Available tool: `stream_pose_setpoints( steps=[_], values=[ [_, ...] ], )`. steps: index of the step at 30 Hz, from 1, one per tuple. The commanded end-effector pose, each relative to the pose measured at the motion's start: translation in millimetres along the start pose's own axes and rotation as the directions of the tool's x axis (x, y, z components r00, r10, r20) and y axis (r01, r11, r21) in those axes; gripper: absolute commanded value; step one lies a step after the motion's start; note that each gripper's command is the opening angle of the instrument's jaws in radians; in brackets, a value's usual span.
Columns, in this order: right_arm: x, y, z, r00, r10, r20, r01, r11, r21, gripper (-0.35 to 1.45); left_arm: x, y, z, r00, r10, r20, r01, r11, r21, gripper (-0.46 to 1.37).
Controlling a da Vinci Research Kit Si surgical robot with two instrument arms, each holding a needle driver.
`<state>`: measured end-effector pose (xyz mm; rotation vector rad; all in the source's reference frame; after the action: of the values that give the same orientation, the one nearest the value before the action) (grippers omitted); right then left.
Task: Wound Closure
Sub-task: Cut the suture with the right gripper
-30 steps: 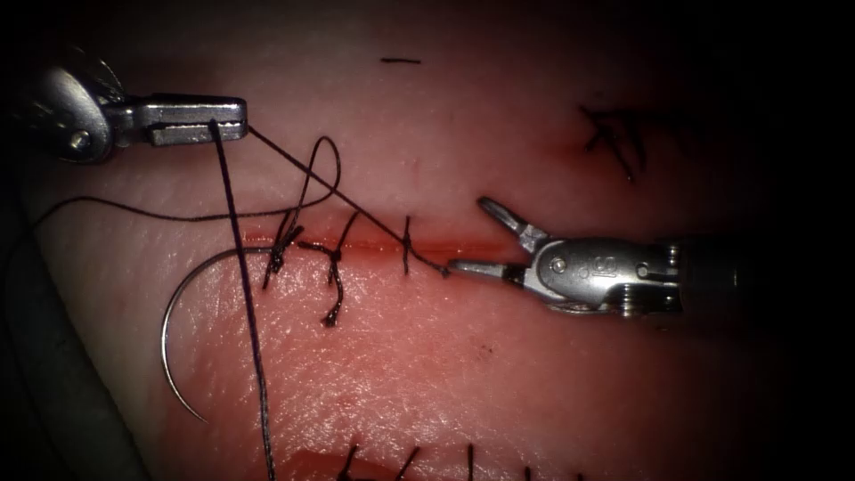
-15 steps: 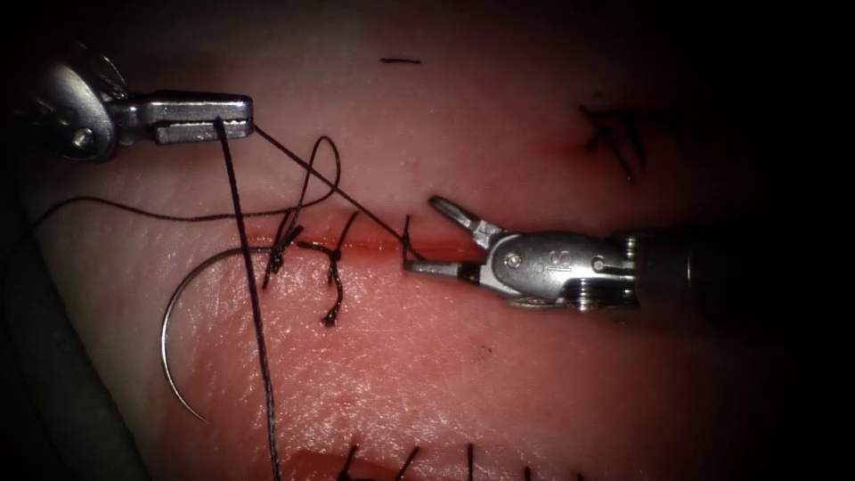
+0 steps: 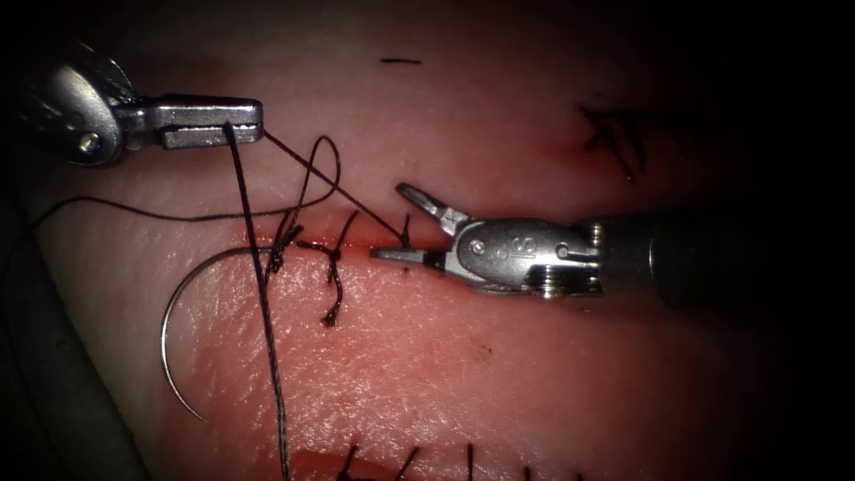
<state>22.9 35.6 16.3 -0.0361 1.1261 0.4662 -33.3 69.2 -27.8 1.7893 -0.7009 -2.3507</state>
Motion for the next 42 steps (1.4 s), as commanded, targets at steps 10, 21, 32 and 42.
stream_pose_setpoints(
  steps=[10, 21, 32, 42],
  values=[
    [0.5, -0.6, 2.3, 1.000, 0.008, 0.003, -0.008, 1.000, -0.008, 1.01, 0.2, -0.1, 0.0, 1.000, -0.001, 0.001, 0.001, 1.000, -0.007, -0.35],
    [-0.3, -0.7, 2.9, 1.000, 0.002, 0.002, -0.002, 1.000, -0.011, 0.95, 0.8, 0.1, 0.0, 1.000, -0.001, 0.002, 0.001, 1.000, -0.007, -0.35],
    [-0.1, -0.7, 3.8, 1.000, 0.004, 0.003, -0.004, 1.000, -0.017, 0.80, 1.2, 0.2, 0.3, 1.000, 0.004, 0.007, -0.004, 1.000, -0.007, -0.35],
    [0.1, -0.8, 4.8, 1.000, 0.005, 0.005, -0.005, 1.000, -0.023, 0.65, 1.4, 0.5, 0.2, 1.000, 0.012, 0.006, -0.012, 1.000, -0.007, -0.35]
  ],
)
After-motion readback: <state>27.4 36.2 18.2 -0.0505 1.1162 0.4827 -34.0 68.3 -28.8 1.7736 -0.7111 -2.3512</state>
